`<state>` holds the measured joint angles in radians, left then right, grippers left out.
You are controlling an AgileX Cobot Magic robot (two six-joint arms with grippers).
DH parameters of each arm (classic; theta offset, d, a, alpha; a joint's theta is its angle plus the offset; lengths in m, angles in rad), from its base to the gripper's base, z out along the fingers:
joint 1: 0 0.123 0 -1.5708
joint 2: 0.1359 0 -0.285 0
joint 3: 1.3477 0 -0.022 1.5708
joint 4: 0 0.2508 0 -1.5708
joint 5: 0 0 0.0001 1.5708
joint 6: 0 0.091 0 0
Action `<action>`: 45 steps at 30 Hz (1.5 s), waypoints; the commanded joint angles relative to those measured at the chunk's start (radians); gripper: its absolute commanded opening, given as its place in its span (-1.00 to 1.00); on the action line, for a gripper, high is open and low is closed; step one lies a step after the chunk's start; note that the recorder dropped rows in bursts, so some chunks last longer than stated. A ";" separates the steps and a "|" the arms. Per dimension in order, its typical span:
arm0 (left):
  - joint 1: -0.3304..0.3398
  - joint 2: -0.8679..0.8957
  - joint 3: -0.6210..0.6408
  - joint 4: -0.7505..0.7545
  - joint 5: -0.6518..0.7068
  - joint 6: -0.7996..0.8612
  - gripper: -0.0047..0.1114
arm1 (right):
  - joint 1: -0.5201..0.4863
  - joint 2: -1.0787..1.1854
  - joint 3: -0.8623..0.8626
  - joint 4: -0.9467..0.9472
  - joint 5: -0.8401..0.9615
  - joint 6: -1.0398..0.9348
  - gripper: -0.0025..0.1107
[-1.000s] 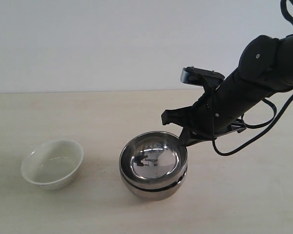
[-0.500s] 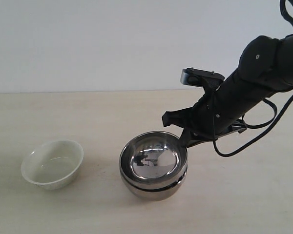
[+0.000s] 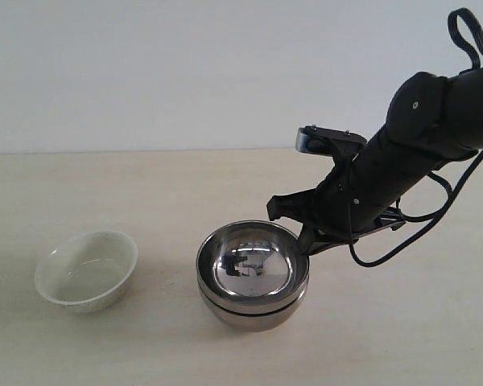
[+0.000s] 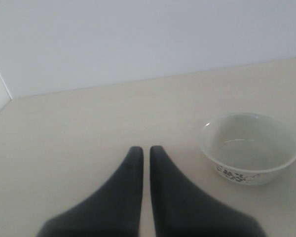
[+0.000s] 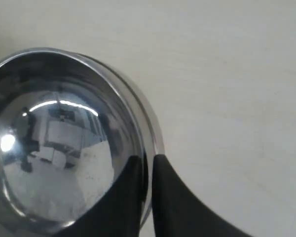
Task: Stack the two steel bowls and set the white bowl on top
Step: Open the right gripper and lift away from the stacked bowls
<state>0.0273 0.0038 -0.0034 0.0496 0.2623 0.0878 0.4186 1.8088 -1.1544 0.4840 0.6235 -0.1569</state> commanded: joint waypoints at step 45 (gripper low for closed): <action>0.003 -0.004 0.003 -0.008 -0.008 -0.010 -0.85 | 0.001 -0.225 -0.006 -0.045 -0.028 -0.313 -0.19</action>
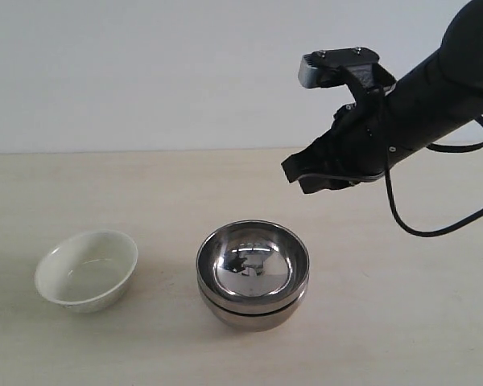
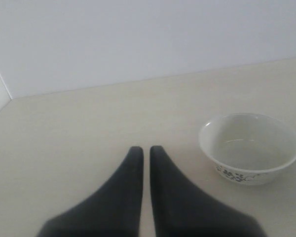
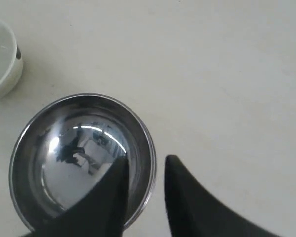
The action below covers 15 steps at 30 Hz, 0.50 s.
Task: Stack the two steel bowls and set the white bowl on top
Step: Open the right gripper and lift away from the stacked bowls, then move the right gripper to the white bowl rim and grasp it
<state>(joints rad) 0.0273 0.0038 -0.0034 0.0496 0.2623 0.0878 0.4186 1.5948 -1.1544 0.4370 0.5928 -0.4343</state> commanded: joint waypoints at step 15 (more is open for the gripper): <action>0.003 -0.004 0.003 -0.008 -0.008 -0.010 -0.85 | 0.279 0.005 -0.040 0.024 -0.151 -0.186 -0.05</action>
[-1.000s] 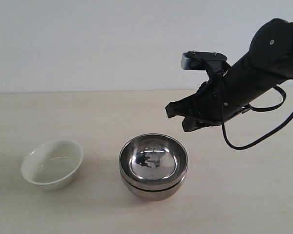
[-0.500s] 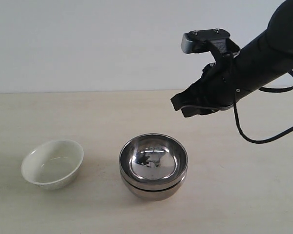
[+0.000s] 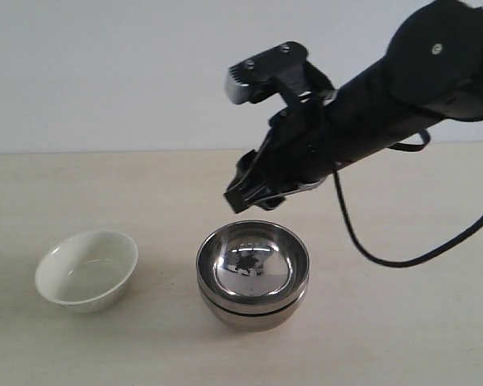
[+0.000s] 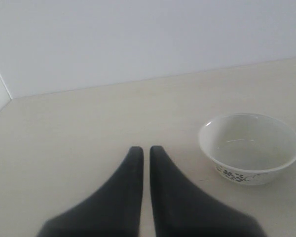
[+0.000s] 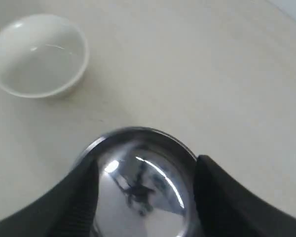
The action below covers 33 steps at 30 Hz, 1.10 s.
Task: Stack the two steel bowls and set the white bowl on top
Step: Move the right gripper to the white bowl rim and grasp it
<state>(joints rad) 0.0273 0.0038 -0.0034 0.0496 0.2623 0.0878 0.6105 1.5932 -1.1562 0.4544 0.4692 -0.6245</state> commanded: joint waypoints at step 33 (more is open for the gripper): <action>0.003 -0.004 0.003 -0.008 -0.008 -0.010 -0.85 | 0.349 0.534 -0.520 -0.154 0.150 -0.111 -0.05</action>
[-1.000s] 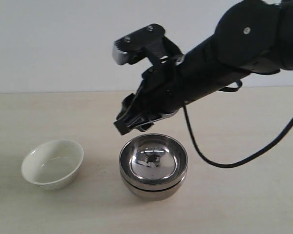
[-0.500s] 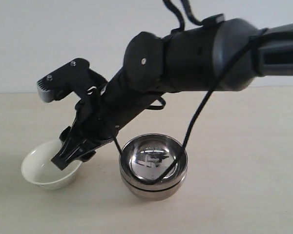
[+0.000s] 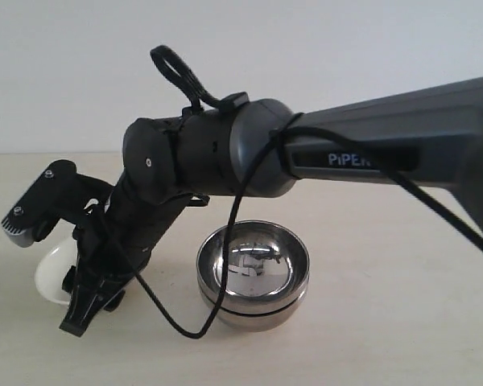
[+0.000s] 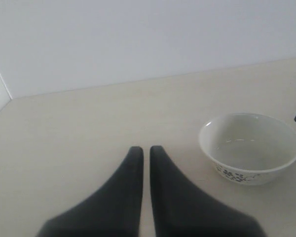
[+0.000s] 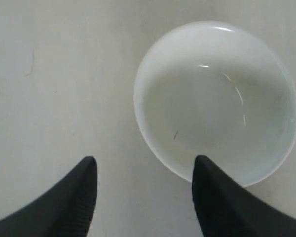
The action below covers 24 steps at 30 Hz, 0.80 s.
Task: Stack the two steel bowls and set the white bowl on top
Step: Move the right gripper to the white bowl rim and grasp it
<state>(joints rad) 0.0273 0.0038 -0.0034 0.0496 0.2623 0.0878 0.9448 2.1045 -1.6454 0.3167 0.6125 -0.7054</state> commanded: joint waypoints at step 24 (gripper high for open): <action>0.003 -0.004 0.003 -0.008 -0.008 -0.010 -0.85 | 0.033 0.159 -0.082 -0.165 -0.084 -0.072 -0.05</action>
<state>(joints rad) 0.0273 0.0038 -0.0034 0.0496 0.2623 0.0878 0.9780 2.2473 -1.7209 0.1584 0.5372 -0.7740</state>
